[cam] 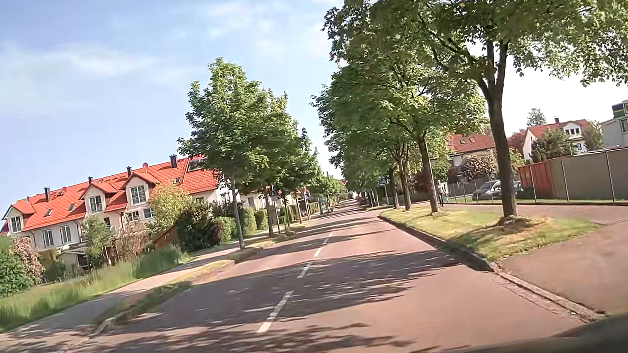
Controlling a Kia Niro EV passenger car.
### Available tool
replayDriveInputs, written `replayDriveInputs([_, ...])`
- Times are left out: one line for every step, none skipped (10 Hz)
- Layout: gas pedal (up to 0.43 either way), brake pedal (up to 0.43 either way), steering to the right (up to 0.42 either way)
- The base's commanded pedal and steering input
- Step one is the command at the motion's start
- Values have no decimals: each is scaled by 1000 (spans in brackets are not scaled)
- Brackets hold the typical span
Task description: Follow the waypoints while adhering to traffic rules and regulations
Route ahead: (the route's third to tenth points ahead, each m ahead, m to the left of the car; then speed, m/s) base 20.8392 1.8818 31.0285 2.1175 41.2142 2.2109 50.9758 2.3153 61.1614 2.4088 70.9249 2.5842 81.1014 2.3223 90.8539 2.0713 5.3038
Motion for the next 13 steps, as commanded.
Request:
replayDriveInputs([39, 0, 17])
replayDriveInputs([39, 0, 17])
replayDriveInputs([39, 0, 17])
replayDriveInputs([39, 0, 16])
replayDriveInputs([39, 0, 15])
replayDriveInputs([39, 0, 14])
replayDriveInputs([39, 0, 14])
replayDriveInputs([39, 0, 14])
replayDriveInputs([39, 0, 13])
replayDriveInputs([39, 0, 13])
replayDriveInputs([47, 0, 12])
replayDriveInputs([47, 0, 10])
replayDriveInputs([59, 0, 9])
